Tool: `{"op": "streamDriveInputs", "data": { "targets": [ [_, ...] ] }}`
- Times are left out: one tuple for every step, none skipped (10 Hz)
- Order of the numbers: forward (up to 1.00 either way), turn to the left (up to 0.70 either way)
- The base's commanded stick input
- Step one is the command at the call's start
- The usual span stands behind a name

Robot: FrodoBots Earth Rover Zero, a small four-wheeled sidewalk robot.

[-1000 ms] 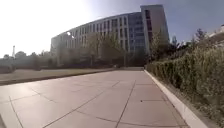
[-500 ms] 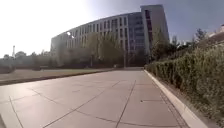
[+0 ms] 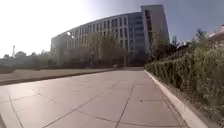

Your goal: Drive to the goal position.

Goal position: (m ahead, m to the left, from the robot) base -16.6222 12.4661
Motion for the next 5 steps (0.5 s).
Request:
{"op": "streamDriveInputs", "data": {
  "targets": [
    [0.04, 0.00],
    [0.04, 0.00],
    [0.04, 0.00],
    [0.04, 0.00],
    [0.04, 0.00]
  ]
}}
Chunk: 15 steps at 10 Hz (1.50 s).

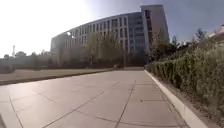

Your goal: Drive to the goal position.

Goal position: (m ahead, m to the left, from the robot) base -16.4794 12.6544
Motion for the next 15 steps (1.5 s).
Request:
{"op": "streamDriveInputs", "data": {
  "targets": [
    [0.04, 0.00],
    [0.04, 0.00],
    [0.04, 0.00],
    [0.04, 0.00],
    [0.04, 0.00],
    [0.04, 0.00],
    [0.04, 0.00],
    [0.04, 0.00],
    [0.04, 0.00],
    [0.04, 0.00],
    [0.04, 0.00],
    [0.04, 0.00],
    [0.04, 0.00],
    [0.04, 0.00],
    [0.04, 0.00]
  ]
}}
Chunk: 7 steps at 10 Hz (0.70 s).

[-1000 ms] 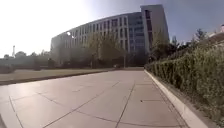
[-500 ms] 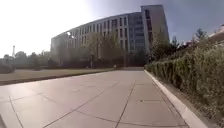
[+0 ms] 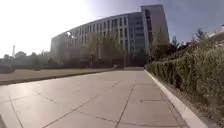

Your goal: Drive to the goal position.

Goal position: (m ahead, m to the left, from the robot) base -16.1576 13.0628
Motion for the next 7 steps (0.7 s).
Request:
{"op": "streamDriveInputs", "data": {
  "targets": [
    [0.04, 0.00],
    [0.04, 0.00],
    [0.04, 0.00],
    [0.04, 0.00],
    [0.04, 0.00],
    [0.04, 0.00],
    [0.04, 0.00]
  ]
}}
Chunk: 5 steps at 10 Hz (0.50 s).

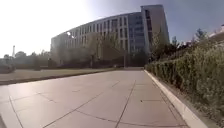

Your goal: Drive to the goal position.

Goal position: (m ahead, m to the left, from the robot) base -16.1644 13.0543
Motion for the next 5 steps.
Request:
{"op": "streamDriveInputs", "data": {
  "targets": [
    [0.04, 0.00],
    [0.04, 0.00],
    [0.04, 0.00],
    [0.04, 0.00],
    [0.04, 0.00]
  ]
}}
